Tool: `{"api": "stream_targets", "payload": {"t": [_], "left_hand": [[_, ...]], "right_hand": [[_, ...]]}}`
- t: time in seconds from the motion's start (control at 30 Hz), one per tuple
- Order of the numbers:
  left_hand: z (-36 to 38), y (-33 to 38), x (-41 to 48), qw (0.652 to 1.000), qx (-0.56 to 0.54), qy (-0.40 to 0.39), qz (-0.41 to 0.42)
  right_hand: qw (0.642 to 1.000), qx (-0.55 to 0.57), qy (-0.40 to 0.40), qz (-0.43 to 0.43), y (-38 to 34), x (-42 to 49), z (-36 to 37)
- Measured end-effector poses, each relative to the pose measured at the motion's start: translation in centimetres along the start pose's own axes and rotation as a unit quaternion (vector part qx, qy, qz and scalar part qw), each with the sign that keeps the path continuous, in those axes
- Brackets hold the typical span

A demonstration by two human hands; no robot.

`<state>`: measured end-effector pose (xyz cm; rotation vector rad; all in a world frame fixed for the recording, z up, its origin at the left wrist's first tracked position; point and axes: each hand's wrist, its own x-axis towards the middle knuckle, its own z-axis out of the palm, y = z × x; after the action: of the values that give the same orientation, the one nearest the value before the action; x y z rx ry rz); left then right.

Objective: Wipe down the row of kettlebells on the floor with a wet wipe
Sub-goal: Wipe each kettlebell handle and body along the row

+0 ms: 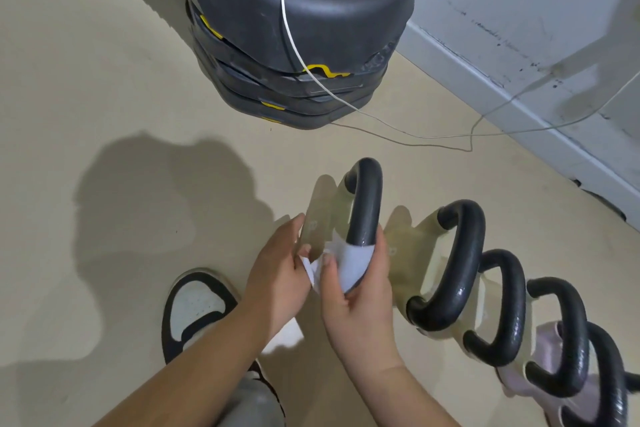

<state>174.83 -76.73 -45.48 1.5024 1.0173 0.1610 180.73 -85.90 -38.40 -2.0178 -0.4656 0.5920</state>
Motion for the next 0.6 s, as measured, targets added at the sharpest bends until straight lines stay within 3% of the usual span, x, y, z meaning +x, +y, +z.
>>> {"api": "stream_targets", "payload": {"t": [0.07, 0.13, 0.2, 0.27, 0.37, 0.5, 0.6], "left_hand": [[0.1, -0.3, 0.1, 1.0, 0.026, -0.001, 0.011], [0.2, -0.4, -0.1, 1.0, 0.009, -0.014, -0.005], [0.0, -0.2, -0.1, 1.0, 0.013, -0.013, -0.013], [-0.2, -0.1, -0.4, 1.0, 0.014, -0.023, -0.014], [-0.3, -0.1, -0.3, 1.0, -0.003, -0.021, -0.023], [-0.2, -0.2, -0.5, 0.999, -0.016, -0.028, -0.015], [-0.2, -0.5, -0.7, 0.999, -0.011, -0.044, -0.015]], "right_hand": [[0.999, -0.005, 0.015, 0.05, -2.2, 2.3, -0.5], [0.983, 0.033, 0.017, 0.18, -4.0, 5.8, -0.8], [0.952, 0.107, -0.021, 0.287, -5.6, 8.3, -1.3], [0.936, 0.122, -0.054, 0.325, -6.2, 9.3, -1.5], [0.945, 0.124, -0.047, 0.298, -5.2, 7.9, -1.3], [0.988, 0.052, 0.063, 0.132, -2.3, 3.8, 0.4], [0.995, 0.002, 0.085, 0.048, 0.3, 0.9, 1.9]]}}
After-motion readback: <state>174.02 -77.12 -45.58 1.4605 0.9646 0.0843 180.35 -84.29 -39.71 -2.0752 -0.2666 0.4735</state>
